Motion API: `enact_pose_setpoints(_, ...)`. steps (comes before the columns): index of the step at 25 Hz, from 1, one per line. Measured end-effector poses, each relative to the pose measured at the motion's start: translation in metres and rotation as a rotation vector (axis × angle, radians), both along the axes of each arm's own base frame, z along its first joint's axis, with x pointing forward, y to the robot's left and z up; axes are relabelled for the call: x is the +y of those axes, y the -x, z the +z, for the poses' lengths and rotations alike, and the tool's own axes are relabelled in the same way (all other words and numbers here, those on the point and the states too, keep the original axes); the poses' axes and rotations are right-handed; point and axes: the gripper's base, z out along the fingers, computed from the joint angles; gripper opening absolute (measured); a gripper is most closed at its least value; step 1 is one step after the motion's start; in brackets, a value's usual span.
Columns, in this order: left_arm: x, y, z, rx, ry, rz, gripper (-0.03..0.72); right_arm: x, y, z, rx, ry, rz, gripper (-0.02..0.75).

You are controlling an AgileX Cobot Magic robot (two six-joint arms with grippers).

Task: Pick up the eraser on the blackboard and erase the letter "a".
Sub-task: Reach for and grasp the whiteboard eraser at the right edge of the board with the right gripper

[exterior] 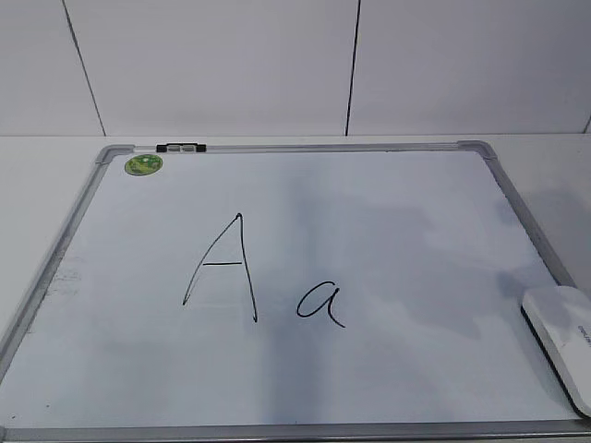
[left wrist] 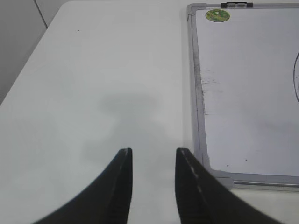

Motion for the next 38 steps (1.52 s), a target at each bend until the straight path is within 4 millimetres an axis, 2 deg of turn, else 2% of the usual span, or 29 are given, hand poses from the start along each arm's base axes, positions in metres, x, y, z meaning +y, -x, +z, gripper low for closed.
enact_pose_setpoints(4,0.000,0.000,0.000,0.000,0.000,0.000,0.235,0.001,-0.005,-0.007,0.028,0.004,0.006,0.647)
enact_pose_setpoints(7,0.000,0.000,0.000,0.000,0.000,0.000,0.235,0.001,-0.009,-0.013,0.049,0.007,0.008,0.673)
enact_pose_setpoints(25,0.000,0.000,0.000,0.000,0.000,0.000,0.235,0.005,-0.036,-0.044,0.089,0.007,0.015,0.680)
enact_pose_setpoints(38,0.000,0.000,0.000,0.000,0.000,0.000,0.235,0.004,-0.046,-0.059,0.094,0.025,-0.011,0.680)
